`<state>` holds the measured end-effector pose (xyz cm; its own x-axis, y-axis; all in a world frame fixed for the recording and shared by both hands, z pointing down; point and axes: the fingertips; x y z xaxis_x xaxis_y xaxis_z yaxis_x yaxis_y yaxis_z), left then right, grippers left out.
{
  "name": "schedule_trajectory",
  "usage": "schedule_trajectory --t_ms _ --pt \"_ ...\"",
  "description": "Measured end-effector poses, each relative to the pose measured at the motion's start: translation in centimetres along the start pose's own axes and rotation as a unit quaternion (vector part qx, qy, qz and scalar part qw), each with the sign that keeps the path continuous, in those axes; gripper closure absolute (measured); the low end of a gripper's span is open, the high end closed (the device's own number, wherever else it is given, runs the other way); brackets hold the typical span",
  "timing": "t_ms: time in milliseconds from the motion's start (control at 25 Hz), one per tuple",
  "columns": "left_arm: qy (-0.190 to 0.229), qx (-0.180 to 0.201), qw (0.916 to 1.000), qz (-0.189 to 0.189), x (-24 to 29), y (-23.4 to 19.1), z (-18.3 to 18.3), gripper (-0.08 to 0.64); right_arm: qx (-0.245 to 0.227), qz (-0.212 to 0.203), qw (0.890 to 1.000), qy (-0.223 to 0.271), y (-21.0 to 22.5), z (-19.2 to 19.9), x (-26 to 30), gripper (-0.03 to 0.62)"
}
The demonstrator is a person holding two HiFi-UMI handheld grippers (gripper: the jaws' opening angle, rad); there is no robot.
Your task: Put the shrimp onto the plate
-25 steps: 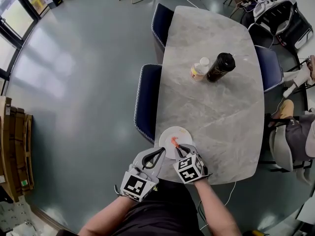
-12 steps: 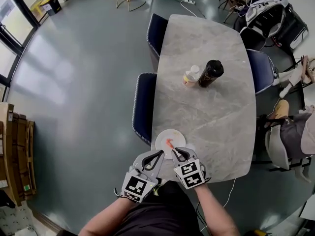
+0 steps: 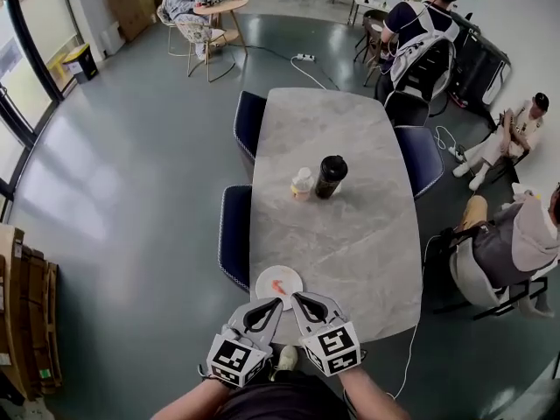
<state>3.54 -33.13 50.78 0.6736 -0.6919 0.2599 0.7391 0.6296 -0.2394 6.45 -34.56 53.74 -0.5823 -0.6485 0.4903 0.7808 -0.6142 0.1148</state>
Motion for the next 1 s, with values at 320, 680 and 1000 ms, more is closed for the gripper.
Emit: schedule_trajectory --t_ms 320,680,1000 --pt "0.04 0.009 0.9992 0.005 -1.0 4.7 -5.0 0.554 0.006 0.012 0.998 0.065 -0.6 -4.8 -5.6 0.591" --pt "0.07 0.04 0.9967 -0.008 -3.5 6.5 -7.6 0.554 -0.015 0.017 0.994 0.109 -2.1 -7.7 -8.9 0.592" --pt "0.092 0.054 0.9943 -0.001 -4.2 7.7 -9.2 0.553 -0.03 0.025 0.99 0.134 -2.7 -8.9 -10.4 0.592"
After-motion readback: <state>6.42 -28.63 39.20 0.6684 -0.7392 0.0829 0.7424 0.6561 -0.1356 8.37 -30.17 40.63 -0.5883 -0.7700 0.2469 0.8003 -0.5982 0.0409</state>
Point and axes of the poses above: the fingertips, and each gripper's own axes: x forward along the fingers, y to its right, z out of its underside
